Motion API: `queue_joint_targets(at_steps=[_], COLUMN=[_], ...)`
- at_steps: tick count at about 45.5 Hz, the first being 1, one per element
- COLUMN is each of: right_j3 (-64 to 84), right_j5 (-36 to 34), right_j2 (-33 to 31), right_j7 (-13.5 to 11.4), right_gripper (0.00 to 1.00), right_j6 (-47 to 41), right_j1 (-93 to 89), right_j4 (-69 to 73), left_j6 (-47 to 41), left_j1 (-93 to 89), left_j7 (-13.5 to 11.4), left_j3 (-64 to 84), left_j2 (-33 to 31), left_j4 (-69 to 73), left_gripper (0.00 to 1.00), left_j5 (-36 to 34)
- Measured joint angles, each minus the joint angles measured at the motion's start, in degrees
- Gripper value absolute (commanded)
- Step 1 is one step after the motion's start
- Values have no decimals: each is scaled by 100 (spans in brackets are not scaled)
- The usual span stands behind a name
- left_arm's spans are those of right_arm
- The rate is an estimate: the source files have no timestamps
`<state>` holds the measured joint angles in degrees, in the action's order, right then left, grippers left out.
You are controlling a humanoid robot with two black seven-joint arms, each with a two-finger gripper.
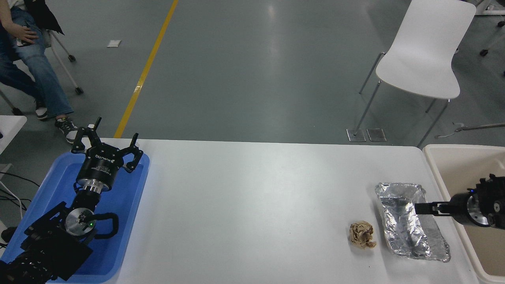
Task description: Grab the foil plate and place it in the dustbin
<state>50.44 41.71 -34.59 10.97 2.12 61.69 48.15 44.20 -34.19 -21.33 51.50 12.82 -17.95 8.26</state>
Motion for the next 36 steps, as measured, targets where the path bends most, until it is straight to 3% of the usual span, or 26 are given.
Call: queue_joint_targets(at_steps=[5, 13, 17, 22, 36], right_j3=[-43, -78, -86, -89, -25], right_j5=[-5, -5, -5, -5, 6], right_j2=[73, 173, 204, 243, 312], right_j7=[0, 0, 1, 1, 1], right_gripper=[92, 72, 49, 1, 0], right_j6=[88, 263, 346, 433, 558], right_j1=[-187, -462, -566, -679, -810], right_j4=[-143, -317, -364, -410, -466], left_j6=[0, 0, 0, 1, 3], left_j1=[0, 0, 0, 0, 0], left_j7=[0, 0, 0, 0, 1], left_j3=[0, 0, 0, 0, 0], left_j2=[0, 0, -1, -1, -4], left_j4=[0, -1, -1, -1, -1], left_gripper=[100, 100, 100, 100, 100], left_j5=[0, 0, 0, 0, 0])
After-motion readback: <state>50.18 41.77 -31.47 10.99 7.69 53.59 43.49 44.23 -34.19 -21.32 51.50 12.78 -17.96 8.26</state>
